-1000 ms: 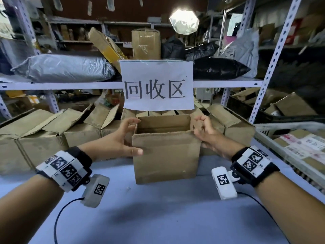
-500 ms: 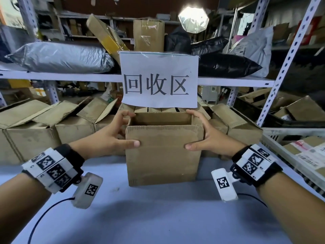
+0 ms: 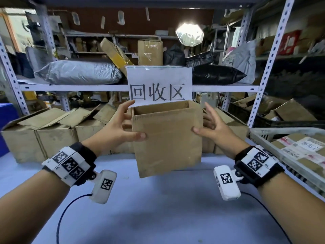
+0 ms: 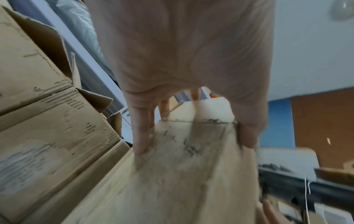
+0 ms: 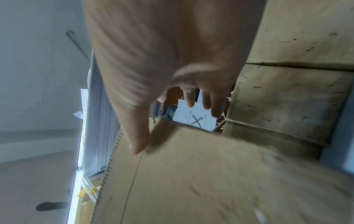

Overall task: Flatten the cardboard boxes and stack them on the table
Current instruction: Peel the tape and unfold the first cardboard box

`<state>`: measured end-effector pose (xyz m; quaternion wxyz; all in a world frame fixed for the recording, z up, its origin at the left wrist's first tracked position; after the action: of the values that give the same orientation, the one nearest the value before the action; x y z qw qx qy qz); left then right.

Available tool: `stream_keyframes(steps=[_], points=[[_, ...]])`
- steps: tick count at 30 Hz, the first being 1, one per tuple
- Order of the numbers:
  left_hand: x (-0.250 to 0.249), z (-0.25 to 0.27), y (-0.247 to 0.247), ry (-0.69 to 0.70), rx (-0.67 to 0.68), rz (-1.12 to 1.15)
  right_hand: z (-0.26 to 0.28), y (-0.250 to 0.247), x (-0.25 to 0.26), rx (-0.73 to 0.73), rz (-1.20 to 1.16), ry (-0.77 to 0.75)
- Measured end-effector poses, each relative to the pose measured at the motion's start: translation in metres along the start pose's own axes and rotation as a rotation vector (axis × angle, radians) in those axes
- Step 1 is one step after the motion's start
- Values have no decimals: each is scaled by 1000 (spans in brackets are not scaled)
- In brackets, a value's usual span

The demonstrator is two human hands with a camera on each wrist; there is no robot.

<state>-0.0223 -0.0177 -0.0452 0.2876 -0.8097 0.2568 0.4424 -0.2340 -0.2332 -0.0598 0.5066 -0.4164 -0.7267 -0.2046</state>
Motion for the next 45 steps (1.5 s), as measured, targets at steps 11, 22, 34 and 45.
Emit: stream_keyframes(steps=[11, 22, 34, 45], points=[[12, 19, 28, -260, -139, 555, 36, 54, 4, 73, -516, 243], [-60, 39, 0, 198, -207, 256, 32, 37, 35, 58, -321, 361], [-38, 51, 16, -99, -346, 535, 70, 26, 67, -178, 181, -92], [-3, 54, 36, -193, -417, 508, 71, 18, 39, -448, 577, -198]])
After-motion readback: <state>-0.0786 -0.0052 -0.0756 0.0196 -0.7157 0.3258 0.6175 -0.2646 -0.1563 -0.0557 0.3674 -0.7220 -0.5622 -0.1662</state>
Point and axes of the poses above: each hand's wrist, its own z-axis away from the middle knuckle, its own y-axis out of the palm, x = y × z, the point moved 8 cm from there along -z, towards the middle knuckle, and after that the axes turned 13 degrees about -x, right-handed, at the moved point
